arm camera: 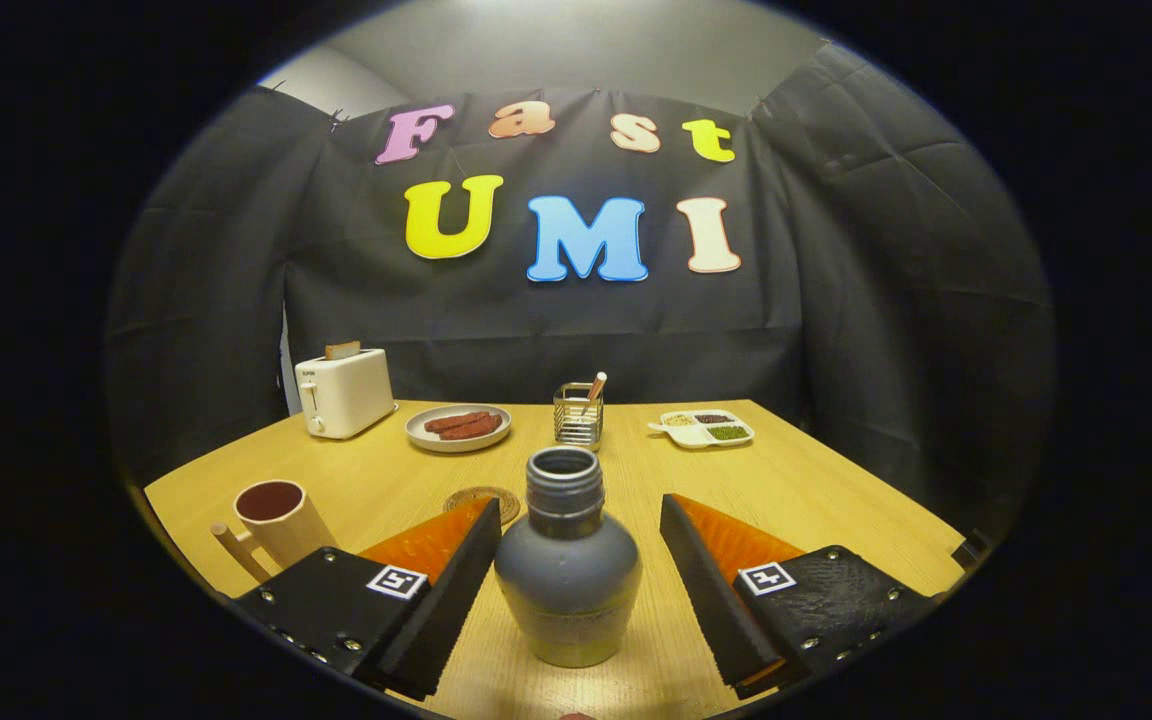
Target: Take the bottle from table, then pour the juice into the cup, finally place the bottle on the coaster
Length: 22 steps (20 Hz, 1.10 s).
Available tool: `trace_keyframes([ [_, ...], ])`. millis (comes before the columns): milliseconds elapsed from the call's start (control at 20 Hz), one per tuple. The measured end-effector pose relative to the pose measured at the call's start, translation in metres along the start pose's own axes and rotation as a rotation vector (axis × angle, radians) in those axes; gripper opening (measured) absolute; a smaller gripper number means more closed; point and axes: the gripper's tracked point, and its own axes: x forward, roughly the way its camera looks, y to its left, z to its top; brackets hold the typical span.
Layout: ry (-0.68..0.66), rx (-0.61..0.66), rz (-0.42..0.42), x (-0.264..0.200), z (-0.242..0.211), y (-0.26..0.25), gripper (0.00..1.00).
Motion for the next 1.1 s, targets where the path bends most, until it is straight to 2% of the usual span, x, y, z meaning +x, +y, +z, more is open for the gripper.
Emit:
trace_keyframes([
  [500, 0.107, 0.02, -0.009, 0.004, -0.048, 0.0, 0.98],
  [900, 0.166, 0.035, -0.006, 0.002, -0.068, 0.005, 0.97],
  [1000, 0.164, 0.009, -0.013, 0.0, -0.067, 0.004, 0.95],
  [1050, 0.17, 0.002, -0.011, 0.001, -0.069, 0.005, 0.81],
  [1100, 0.173, -0.001, -0.012, 0.001, -0.068, 0.005, 0.81],
])
